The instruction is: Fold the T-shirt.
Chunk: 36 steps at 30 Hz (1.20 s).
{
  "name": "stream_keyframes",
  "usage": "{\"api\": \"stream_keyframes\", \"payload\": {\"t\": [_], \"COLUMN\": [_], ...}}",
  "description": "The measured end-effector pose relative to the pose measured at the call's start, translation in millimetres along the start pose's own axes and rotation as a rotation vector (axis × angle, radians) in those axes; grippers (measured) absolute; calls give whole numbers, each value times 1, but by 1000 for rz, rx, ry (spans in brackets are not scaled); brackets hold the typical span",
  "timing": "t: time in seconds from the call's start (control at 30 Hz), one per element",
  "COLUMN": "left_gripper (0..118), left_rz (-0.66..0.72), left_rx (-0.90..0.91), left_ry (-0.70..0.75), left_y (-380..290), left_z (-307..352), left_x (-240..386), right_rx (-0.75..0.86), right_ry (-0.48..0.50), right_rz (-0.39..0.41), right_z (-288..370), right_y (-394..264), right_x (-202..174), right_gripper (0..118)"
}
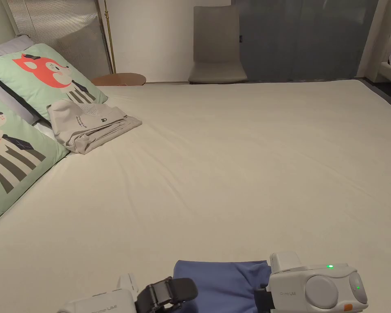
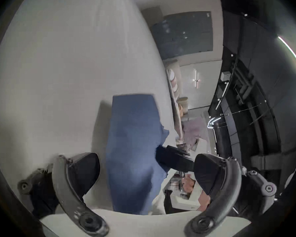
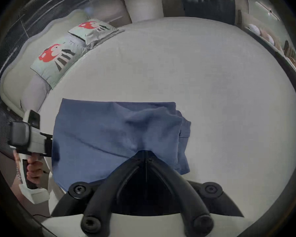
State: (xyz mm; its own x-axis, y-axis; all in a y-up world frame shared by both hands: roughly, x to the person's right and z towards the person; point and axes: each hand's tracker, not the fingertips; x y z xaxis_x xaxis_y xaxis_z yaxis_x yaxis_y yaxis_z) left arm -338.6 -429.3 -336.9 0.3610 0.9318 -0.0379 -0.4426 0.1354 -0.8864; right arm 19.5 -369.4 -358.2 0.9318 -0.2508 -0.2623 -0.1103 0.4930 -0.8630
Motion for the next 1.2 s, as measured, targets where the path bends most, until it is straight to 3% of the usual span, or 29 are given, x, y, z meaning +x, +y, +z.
{"api": "stream_keyframes", "payload": {"t": [0.03,0.1,0.13,0.17,0.27,0.47,0.67,0.97,1.07,1.13,1.2], "left_gripper": [102,65,44,32,26,23,23,23,23,23,38], "left_rz": [-7,-54,-73,-93,-23,-63,-55,4,30,48,43], "left_rx": [-8,-4,-26,-22,-33,31,186,333,366,377,382], "left_ry": [2,4,84,163,72,114,214,359,387,412,451], "left_y": [-17,-24,-25,-17,-11,8,38,83,96,85,85], "left_z": [-7,-16,-23,-27,-15,43,163,300,321,301,297], "left_x": [29,41,44,35,29,27,9,-21,-36,-28,-29], "right_rx": [5,18,25,30,81,222,307,308,303,301,303], "right_ry": [9,29,40,50,97,73,109,110,108,103,103], "right_rz": [-8,-30,-44,-62,-143,-108,-81,-52,-46,-46,-46], "right_z": [0,2,3,6,16,43,45,20,18,19,20], "right_y": [-1,-5,-6,-7,-11,0,18,32,33,34,34], "right_x": [2,4,6,8,11,-6,-40,-77,-83,-85,-84], "right_gripper": [0,0,0,0,0,0,0,0,0,0,0]}}
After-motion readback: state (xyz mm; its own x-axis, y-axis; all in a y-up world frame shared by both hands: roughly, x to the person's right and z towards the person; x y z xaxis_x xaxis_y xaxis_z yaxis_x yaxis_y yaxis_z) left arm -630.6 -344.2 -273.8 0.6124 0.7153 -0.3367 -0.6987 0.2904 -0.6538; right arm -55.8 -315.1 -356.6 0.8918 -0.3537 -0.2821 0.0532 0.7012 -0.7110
